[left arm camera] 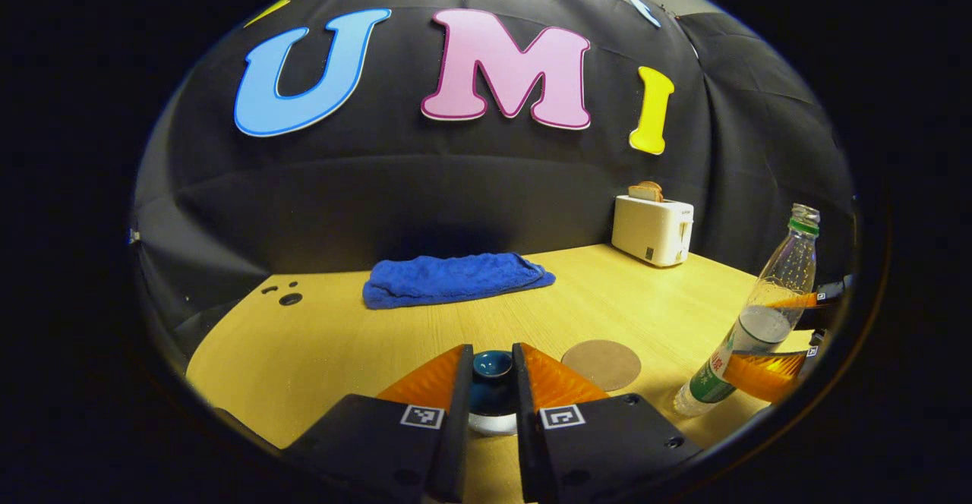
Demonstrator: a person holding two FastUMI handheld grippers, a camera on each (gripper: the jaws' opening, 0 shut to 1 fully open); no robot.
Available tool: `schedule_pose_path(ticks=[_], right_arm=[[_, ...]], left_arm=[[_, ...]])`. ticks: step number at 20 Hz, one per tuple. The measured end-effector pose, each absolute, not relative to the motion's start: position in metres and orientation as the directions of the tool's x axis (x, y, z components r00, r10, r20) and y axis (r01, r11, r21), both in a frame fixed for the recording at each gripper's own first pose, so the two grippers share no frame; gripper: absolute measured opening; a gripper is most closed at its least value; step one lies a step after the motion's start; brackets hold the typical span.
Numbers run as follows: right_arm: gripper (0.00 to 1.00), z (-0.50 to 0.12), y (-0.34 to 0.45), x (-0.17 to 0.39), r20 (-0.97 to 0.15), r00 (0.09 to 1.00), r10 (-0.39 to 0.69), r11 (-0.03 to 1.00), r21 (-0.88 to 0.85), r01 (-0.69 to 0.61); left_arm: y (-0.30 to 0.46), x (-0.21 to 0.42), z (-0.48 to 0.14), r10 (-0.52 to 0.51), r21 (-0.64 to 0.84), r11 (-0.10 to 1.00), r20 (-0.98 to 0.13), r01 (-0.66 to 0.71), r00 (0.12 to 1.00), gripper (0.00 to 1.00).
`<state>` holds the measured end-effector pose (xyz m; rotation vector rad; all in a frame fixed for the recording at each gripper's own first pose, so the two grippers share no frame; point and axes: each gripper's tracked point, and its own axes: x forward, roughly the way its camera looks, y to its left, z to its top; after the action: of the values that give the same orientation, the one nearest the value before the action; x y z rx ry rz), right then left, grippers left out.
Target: Open the teacup lid with one hand, grasp the water bottle and pour water into the teacup with the other hand; after pouring, place the water bottle on the coaster and then close the teacup lid.
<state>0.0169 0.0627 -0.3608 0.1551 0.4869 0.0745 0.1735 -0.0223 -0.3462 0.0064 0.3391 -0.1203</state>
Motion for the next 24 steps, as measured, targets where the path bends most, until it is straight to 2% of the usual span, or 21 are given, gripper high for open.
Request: schedule_pose_path(ticks=[2,3,4,8,18,20,21,22,24], right_arm=[[0.97,-0.361,0.063,0.017,-0.459,0.882,0.109,0.985,0.168,-0.035],[0.98,-0.361,0.062,0.018,-0.459,0.881,0.111,0.985,0.169,-0.036],[0.98,-0.361,0.062,0.018,-0.459,0.882,0.110,0.985,0.169,-0.034],[0.97,-0.359,0.059,0.023,-0.453,0.885,0.104,0.985,0.167,-0.031],[0.97,-0.367,0.065,0.026,-0.460,0.880,0.122,0.985,0.164,-0.050],[0.80,-0.369,0.064,0.030,-0.459,0.880,0.118,0.984,0.176,-0.040],[0.76,-0.371,0.064,0.030,-0.465,0.878,0.113,0.984,0.175,-0.034],[0.80,-0.371,0.064,0.033,-0.467,0.877,0.109,0.985,0.172,-0.031],[0.80,-0.371,0.066,0.032,-0.463,0.880,0.108,0.986,0.165,-0.034]], left_arm=[[-0.021,0.172,-0.351,-0.109,-0.017,0.994,-0.340,0.109,0.934,0.31],[-0.020,0.171,-0.356,-0.104,-0.015,0.994,-0.351,0.106,0.930,0.27],[-0.018,0.168,-0.361,-0.100,-0.016,0.995,-0.361,0.101,0.927,0.31],[-0.017,0.162,-0.372,-0.091,-0.030,0.996,-0.379,0.085,0.921,0.31],[-0.016,0.160,-0.355,-0.100,-0.020,0.995,-0.346,0.099,0.933,0.32],[-0.012,0.160,-0.345,-0.088,-0.028,0.996,-0.330,0.083,0.940,0.31],[-0.008,0.158,-0.340,-0.078,-0.030,0.997,-0.321,0.072,0.944,0.31],[-0.005,0.157,-0.334,-0.070,-0.033,0.997,-0.314,0.063,0.947,0.31],[0.003,0.154,-0.323,-0.054,-0.035,0.998,-0.300,0.046,0.952,0.31]])
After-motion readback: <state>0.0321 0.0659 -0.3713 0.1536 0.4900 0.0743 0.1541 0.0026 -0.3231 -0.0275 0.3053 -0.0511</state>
